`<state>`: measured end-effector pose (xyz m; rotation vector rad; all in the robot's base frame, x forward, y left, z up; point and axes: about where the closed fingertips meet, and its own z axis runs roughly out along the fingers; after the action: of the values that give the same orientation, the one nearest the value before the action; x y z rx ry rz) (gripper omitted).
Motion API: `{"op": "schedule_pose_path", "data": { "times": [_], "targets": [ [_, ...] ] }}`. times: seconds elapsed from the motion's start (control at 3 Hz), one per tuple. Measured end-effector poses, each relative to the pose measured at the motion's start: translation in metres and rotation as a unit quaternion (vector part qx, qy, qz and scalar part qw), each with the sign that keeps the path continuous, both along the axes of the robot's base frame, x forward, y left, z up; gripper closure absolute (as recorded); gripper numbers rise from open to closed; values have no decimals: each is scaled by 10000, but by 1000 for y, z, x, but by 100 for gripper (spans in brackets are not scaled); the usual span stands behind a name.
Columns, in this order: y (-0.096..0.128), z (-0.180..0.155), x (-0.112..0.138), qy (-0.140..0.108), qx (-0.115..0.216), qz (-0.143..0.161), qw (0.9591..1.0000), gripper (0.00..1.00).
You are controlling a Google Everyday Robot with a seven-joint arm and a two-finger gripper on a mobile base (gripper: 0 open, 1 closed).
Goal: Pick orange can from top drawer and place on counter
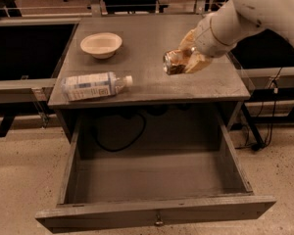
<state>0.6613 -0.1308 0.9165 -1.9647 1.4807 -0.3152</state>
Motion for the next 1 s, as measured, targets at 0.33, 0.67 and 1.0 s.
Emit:
{"op": "schedule_pose_path", "data": {
  "times": [0.33,0.67,1.0],
  "targets": [
    [2,-12,22,42,141,-107,9998,100],
    [2,-25,32,173,184,-212,9995,88],
    [1,-33,34,203,54,-376,9991,64]
  ]
}}
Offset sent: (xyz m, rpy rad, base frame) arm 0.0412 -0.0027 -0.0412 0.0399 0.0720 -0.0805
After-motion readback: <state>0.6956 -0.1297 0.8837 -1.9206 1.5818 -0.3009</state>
